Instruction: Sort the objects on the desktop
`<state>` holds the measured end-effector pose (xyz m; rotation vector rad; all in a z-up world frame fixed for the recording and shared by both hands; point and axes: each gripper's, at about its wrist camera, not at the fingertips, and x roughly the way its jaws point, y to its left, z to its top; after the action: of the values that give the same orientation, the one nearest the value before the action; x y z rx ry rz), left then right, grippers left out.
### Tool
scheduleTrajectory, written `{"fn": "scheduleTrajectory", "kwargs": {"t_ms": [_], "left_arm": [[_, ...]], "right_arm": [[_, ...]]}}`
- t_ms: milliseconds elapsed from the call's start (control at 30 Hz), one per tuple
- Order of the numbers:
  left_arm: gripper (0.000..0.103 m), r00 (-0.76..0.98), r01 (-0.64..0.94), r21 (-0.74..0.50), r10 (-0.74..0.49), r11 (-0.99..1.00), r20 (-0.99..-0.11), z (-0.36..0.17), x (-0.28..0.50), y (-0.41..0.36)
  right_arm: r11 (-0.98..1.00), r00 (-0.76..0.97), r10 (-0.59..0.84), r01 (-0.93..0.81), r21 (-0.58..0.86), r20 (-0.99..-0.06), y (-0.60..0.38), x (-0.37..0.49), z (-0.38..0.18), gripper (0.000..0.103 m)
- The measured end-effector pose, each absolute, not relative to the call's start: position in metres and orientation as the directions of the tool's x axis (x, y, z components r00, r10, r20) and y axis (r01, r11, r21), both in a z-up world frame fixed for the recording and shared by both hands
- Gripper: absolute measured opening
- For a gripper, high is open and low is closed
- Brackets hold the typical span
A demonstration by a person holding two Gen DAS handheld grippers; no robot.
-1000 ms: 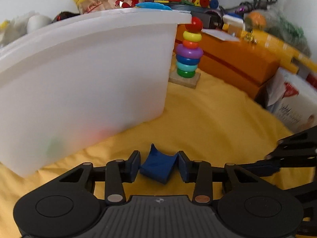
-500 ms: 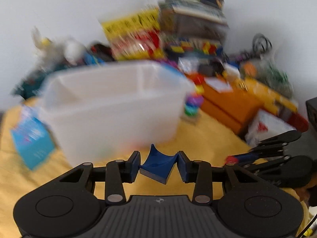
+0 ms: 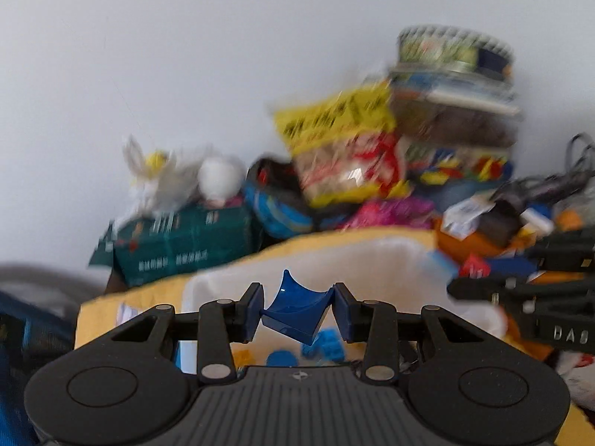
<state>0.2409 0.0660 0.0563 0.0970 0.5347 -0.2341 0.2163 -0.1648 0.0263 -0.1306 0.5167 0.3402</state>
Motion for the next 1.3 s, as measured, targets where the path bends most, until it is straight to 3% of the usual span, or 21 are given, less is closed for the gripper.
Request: {"fn": "scheduleTrajectory", "kwargs": {"t_ms": [133, 200, 233, 333, 433, 500, 567, 700, 1300], "left_arm": [[0.044, 0.787, 0.242, 0.080, -0.148, 0.967, -0.599, 0.031, 0.260, 0.059], [0.048, 0.767, 0.243, 0.067, -0.149, 0.968, -0.624, 0.024, 0.262, 0.060], [0.049, 0.765, 0.242, 0.057, -0.154, 0.969, -0.625, 0.025, 0.259, 0.062], [0.066, 0.796, 0.223, 0.087, -0.130, 0.971, -0.591, 0.035, 0.245, 0.062], [0.069, 0.836, 0.192, 0.129, -0.093, 0.973, -0.541, 0.052, 0.229, 0.059], [0.078, 0.865, 0.165, 0.150, -0.070, 0.975, -0.496, 0.065, 0.216, 0.054], [0.087, 0.892, 0.097, 0.166, -0.012, 0.981, -0.452, 0.074, 0.205, 0.048], [0.089, 0.883, 0.103, 0.202, 0.004, 0.974, -0.470, 0.079, 0.201, 0.043], [0.089, 0.773, 0.109, 0.195, 0.041, 0.975, -0.633, 0.072, 0.216, 0.042]], "right_arm": [[0.945, 0.758, 0.234, -0.325, -0.042, -0.609, -0.157, 0.249, 0.012, 0.026], [0.950, 0.738, 0.240, -0.311, -0.003, -0.630, -0.161, 0.253, 0.006, 0.037], [0.952, 0.739, 0.239, -0.305, 0.004, -0.630, -0.164, 0.250, 0.005, 0.038], [0.955, 0.748, 0.227, -0.298, -0.009, -0.624, -0.169, 0.244, 0.009, 0.046], [0.957, 0.753, 0.217, -0.291, -0.018, -0.621, -0.175, 0.242, 0.019, 0.057], [0.958, 0.755, 0.196, -0.283, -0.042, -0.625, -0.178, 0.238, 0.024, 0.073], [0.956, 0.749, 0.189, -0.289, -0.056, -0.635, -0.178, 0.235, 0.028, 0.082], [0.959, 0.734, 0.144, -0.270, -0.091, -0.664, -0.178, 0.238, 0.035, 0.100], [0.961, 0.666, 0.075, -0.248, -0.125, -0.742, -0.167, 0.248, 0.029, 0.103]]}}
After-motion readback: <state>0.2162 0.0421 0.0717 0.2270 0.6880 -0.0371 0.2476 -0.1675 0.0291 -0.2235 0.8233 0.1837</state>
